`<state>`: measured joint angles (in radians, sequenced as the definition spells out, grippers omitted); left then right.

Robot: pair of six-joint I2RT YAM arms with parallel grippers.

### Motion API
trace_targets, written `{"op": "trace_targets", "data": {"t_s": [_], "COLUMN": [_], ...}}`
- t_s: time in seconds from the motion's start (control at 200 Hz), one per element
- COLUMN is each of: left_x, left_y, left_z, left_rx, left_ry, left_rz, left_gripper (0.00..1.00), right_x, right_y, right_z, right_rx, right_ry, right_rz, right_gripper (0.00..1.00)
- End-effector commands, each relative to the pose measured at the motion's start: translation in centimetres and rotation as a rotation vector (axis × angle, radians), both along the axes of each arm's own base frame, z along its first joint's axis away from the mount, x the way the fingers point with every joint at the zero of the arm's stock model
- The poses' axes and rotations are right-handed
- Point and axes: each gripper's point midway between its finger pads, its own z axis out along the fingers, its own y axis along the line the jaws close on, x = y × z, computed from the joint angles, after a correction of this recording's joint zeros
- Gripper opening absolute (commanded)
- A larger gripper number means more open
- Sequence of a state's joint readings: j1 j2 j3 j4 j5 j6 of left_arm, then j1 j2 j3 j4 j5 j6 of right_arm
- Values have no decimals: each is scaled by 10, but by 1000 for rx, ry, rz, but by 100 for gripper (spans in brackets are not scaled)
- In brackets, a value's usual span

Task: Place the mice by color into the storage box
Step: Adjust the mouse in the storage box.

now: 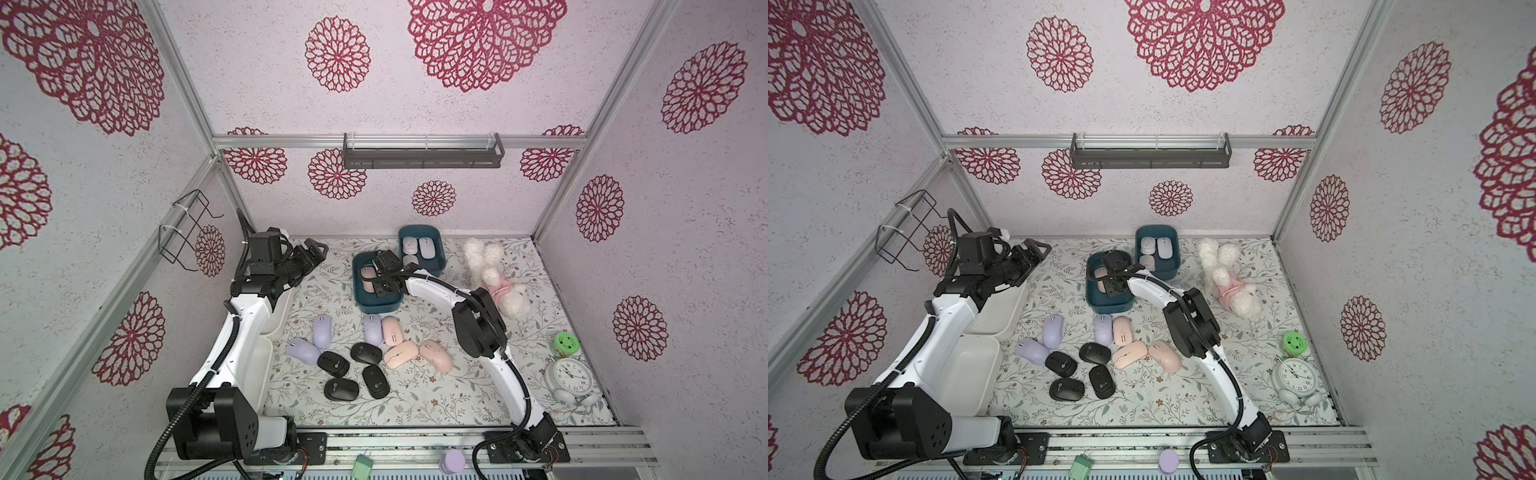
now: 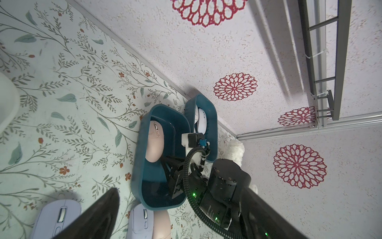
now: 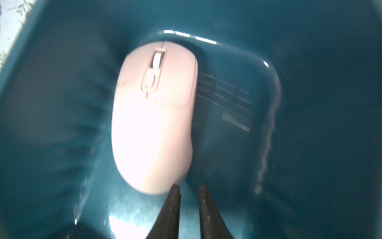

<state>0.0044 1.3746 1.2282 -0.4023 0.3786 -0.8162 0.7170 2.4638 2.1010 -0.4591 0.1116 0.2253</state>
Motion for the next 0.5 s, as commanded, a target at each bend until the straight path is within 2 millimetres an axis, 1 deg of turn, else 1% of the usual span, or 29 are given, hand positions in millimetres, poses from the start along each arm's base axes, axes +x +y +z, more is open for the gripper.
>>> {"op": "trace_targets", "data": {"t_s": [0.0, 0.14, 0.3, 0.425, 0.495], "left_x": [3, 4, 3, 2, 2], "left_y": [-1, -1, -2, -4, -5], "left_z": [0, 0, 3, 6, 7], "left_rx": [14, 13, 6, 1, 0], "left_ry": [-6, -8, -13, -22, -28], "left_rz": [-4, -5, -10, -17, -21], "left_gripper": [93, 93, 93, 93, 93], "right_x": [9, 7, 7, 7, 5], "right_y": [12, 20, 18, 21, 25], "right_z": [16, 17, 23, 34, 46], "right_rx": [22, 51, 47, 70, 96], "right_ry": [-46, -34, -45, -51, -57], "right_rz": [19, 35, 28, 36, 46], "right_gripper": [21, 21, 21, 22, 22]}}
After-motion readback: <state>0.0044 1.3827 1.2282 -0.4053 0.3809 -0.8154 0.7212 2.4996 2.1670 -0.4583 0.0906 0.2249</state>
